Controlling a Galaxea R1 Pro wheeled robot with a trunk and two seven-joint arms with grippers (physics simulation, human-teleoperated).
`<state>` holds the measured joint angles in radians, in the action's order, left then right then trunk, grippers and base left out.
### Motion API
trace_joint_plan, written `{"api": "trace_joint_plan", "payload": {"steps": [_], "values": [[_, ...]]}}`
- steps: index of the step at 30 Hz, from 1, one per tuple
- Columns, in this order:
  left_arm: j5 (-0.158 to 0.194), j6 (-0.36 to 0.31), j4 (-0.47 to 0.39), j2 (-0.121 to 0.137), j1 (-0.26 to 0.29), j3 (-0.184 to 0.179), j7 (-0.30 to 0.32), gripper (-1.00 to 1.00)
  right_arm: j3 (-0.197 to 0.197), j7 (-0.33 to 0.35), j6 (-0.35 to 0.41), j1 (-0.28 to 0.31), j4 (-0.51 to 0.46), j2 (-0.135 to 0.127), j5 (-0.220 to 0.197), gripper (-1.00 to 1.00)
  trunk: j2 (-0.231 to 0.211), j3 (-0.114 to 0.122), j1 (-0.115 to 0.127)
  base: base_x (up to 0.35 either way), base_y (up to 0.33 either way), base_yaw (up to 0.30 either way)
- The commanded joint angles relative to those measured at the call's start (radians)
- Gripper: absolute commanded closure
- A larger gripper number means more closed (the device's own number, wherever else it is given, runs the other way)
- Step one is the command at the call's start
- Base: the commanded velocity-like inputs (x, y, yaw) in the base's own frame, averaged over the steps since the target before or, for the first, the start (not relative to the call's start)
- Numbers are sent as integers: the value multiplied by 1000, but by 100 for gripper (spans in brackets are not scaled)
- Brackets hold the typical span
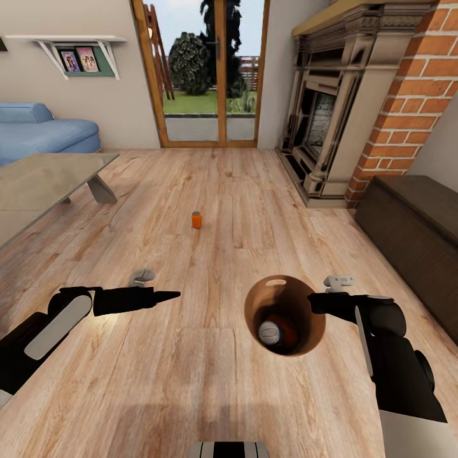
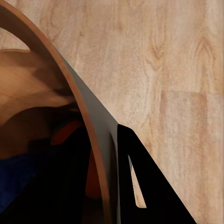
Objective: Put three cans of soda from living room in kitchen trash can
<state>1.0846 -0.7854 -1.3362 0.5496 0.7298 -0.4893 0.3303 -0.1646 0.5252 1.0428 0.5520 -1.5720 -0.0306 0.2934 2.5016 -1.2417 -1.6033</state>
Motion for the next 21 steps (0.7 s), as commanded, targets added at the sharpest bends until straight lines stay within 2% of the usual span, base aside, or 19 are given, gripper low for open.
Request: {"api": "trace_joint_plan", "payload": {"steps": [1, 4, 14, 21], "values": [[-1, 0, 0, 0, 0, 0, 0, -100, 0, 1, 4, 0, 0, 0, -23, 100, 0, 0, 0, 0, 0, 0], [-1, 0, 0, -1, 0, 0, 0, -100, 2, 3, 4, 0, 0, 0, -23, 100, 0, 0, 0, 0, 0, 59], [-3, 1, 1, -4, 0, 0, -4, -100, 2, 4, 4, 0, 0, 0, -23, 100, 0, 0, 0, 5, 0, 172], [-5, -1, 5, -5, -1, -1, -9, -100, 2, 4, 4, 0, 0, 0, -23, 100, 0, 0, 0, 244, 0, 19]]}}
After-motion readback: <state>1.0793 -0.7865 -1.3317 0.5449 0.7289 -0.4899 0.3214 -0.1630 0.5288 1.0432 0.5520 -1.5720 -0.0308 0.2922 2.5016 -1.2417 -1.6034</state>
